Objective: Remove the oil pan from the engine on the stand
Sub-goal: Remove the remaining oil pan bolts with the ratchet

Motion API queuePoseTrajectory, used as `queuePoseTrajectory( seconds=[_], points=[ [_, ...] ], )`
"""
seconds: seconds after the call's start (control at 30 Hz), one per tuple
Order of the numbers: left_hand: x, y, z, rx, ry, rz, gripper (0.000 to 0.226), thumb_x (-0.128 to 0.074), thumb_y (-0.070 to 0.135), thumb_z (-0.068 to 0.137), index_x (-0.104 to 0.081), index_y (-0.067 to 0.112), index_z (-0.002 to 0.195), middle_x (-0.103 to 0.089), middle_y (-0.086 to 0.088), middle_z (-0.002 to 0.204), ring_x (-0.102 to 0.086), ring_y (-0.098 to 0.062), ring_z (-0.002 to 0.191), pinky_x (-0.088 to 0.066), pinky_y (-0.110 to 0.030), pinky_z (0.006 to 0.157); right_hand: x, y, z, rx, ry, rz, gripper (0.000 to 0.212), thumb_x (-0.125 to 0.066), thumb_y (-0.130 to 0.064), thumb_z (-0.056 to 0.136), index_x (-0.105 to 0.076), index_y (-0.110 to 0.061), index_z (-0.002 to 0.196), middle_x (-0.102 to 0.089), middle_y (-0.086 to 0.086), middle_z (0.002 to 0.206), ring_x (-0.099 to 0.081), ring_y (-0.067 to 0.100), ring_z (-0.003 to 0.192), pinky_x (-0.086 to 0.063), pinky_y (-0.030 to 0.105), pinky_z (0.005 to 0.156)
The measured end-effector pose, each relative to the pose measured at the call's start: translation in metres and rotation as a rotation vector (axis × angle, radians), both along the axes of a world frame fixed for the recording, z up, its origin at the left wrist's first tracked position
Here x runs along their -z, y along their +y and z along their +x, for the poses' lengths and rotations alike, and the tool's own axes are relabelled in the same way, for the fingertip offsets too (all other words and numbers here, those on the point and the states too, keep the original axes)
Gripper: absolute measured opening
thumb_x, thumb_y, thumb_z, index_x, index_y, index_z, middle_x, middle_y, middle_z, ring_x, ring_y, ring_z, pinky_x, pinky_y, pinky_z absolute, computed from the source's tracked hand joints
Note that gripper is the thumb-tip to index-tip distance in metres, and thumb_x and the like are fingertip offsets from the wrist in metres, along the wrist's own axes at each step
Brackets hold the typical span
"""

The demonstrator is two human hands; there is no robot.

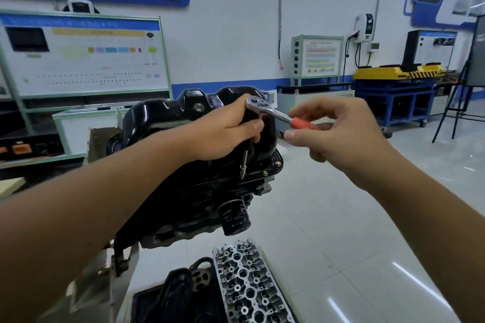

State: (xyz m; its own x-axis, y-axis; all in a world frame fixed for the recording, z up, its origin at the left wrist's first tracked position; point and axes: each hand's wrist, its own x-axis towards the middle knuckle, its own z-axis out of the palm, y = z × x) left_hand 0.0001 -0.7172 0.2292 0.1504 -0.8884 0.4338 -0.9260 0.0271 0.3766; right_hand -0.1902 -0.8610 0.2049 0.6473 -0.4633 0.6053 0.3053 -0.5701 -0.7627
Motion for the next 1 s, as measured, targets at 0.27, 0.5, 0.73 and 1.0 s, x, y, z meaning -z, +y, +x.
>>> queuePoseTrajectory(
  seconds=[0.27,0.5,0.73,1.0],
  points=[
    [0.018,-0.009,0.007,0.051,0.064,-0.223,0.029,-0.061,0.022,0.101,-0.058,0.016,0.130,-0.073,-0.007,0.105,-0.071,-0.024,0.102,-0.055,-0.050,0.096,0.002,0.025,0.079,-0.480,-0.525,0.982,0.019,-0.063,-0.029,0.101,-0.061,-0.012,0.108,-0.075,0.005,0.090,-0.071,0.017,0.076,-0.059,0.033,0.076],
    [0.033,-0.021,0.005,0.121,0.207,-0.456,0.036,-0.074,0.013,0.092,-0.063,0.007,0.126,-0.073,-0.008,0.114,-0.070,-0.026,0.112,-0.054,-0.047,0.103,0.019,0.046,0.094,-0.435,-0.538,0.584,0.016,-0.068,-0.017,0.094,-0.067,-0.006,0.105,-0.075,0.011,0.114,-0.072,0.024,0.111,-0.057,0.043,0.101],
    [0.025,-0.014,0.016,0.210,0.295,-0.243,0.040,-0.062,-0.011,0.095,-0.057,0.009,0.129,-0.067,0.001,0.112,-0.065,-0.002,0.103,-0.050,-0.022,0.097,0.011,0.042,0.087,-0.479,-0.453,0.716,0.030,-0.049,-0.034,0.107,-0.062,-0.009,0.098,-0.077,0.013,0.095,-0.075,0.024,0.088,-0.062,0.042,0.081],
    [0.027,-0.008,0.019,0.189,0.316,-0.257,0.041,-0.068,-0.015,0.088,-0.059,0.008,0.121,-0.071,0.015,0.101,-0.065,0.002,0.099,-0.051,-0.020,0.092,0.025,0.049,0.098,-0.519,-0.499,0.667,0.019,-0.061,-0.025,0.099,-0.064,-0.008,0.108,-0.072,0.016,0.111,-0.067,0.033,0.113,-0.048,0.058,0.109]
  ],
)
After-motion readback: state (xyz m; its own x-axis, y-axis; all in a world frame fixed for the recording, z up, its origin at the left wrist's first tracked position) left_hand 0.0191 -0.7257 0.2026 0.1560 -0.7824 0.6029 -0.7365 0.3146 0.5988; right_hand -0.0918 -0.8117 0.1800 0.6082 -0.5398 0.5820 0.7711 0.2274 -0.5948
